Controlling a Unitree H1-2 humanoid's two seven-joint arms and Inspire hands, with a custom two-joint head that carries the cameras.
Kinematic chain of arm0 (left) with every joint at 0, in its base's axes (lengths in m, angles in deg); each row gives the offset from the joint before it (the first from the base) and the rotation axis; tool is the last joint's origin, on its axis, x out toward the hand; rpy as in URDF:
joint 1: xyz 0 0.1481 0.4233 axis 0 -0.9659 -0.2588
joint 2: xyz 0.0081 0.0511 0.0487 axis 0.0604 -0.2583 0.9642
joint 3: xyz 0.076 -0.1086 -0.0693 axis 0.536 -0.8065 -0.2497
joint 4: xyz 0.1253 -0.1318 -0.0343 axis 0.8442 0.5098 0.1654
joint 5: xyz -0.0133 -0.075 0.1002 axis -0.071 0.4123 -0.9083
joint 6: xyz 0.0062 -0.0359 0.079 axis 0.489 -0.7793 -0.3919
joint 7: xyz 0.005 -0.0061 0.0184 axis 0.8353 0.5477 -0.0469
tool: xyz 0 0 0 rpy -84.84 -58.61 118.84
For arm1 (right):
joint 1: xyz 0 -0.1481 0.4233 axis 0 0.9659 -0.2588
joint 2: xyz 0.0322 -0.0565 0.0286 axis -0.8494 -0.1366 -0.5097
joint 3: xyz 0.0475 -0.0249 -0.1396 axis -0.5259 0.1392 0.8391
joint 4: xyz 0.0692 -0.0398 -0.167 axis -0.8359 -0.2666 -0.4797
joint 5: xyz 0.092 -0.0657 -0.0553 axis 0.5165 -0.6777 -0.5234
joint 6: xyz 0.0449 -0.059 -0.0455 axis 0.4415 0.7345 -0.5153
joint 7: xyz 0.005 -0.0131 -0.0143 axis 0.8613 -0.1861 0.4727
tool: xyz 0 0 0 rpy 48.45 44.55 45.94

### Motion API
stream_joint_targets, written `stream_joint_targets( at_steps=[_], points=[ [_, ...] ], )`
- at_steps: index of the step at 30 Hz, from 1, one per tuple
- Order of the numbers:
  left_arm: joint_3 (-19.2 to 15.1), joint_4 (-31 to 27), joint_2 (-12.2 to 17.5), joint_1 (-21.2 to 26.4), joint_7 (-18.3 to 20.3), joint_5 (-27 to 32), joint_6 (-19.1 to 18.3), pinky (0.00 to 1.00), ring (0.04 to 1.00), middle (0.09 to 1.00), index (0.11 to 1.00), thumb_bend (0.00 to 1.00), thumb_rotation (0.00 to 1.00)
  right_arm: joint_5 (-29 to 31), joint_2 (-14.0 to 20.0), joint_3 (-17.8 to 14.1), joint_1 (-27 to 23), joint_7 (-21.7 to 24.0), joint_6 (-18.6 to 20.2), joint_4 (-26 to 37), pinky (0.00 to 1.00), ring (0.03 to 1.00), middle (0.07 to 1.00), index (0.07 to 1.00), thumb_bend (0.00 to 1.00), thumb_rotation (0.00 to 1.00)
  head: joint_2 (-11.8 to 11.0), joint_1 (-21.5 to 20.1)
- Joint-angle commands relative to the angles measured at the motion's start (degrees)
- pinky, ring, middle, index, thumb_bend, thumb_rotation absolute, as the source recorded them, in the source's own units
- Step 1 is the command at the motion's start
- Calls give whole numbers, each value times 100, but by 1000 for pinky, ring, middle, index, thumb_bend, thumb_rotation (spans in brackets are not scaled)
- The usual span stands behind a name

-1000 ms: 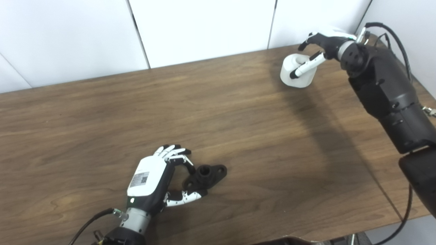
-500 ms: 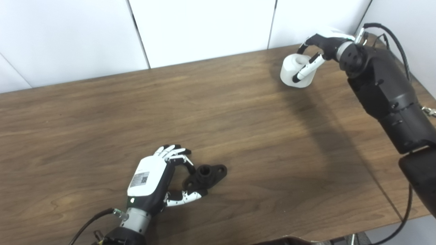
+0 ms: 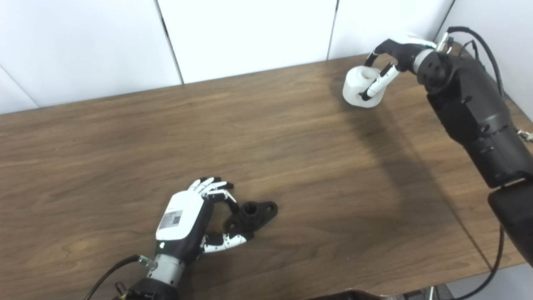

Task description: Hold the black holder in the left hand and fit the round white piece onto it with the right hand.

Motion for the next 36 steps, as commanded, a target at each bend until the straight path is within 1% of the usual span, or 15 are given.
stream_joint_targets(
  at_steps=[1,4,8,10,15,21,28,32,33,36],
  points=[
    [76,84,1,-73,289,-60,-118,926,885,804,487,517,59,20,134,-94,-185,-173,-30,140,990,1000,922,674,879,267,3,8],
    [86,80,5,-60,290,-73,-100,919,881,800,487,517,59,49,140,-89,-168,-232,-31,137,987,1000,915,666,875,273,0,3],
    [78,118,13,-52,256,-35,-49,916,878,799,487,517,59,97,146,-97,-162,-202,-28,148,981,1000,916,657,859,285,4,1],
    [73,128,8,-52,251,-20,-46,918,878,799,487,517,60,108,127,-125,-159,-212,-25,147,970,1000,915,652,859,274,11,-7],
    [73,62,-23,-46,354,-61,-169,917,878,800,487,518,59,70,112,-92,-180,-196,-23,130,978,1000,909,652,848,261,19,-2],
    [48,16,-38,-52,443,-9,-226,922,880,800,487,517,59,86,130,-23,-180,-172,-28,138,962,1000,913,654,864,285,28,-1],
    [45,-66,-43,-70,525,-28,-254,921,877,796,487,517,59,121,186,52,-167,-211,-30,166,973,1000,903,648,848,252,69,-8],
    [52,-68,-52,-64,518,-32,-259,922,877,794,487,518,59,144,173,37,-146,-386,-72,143,966,1000,891,639,856,233,94,3],
    [56,-75,-59,-63,537,-45,-284,921,878,794,487,518,59,142,160,24,-122,-509,-124,144,953,997,881,632,865,220,94,3],
    [66,-78,-63,-66,521,-54,-277,923,877,794,487,518,60,179,130,-20,-46,-886,-302,128,884,949,838,595,878,171,98,6]
  ],
)
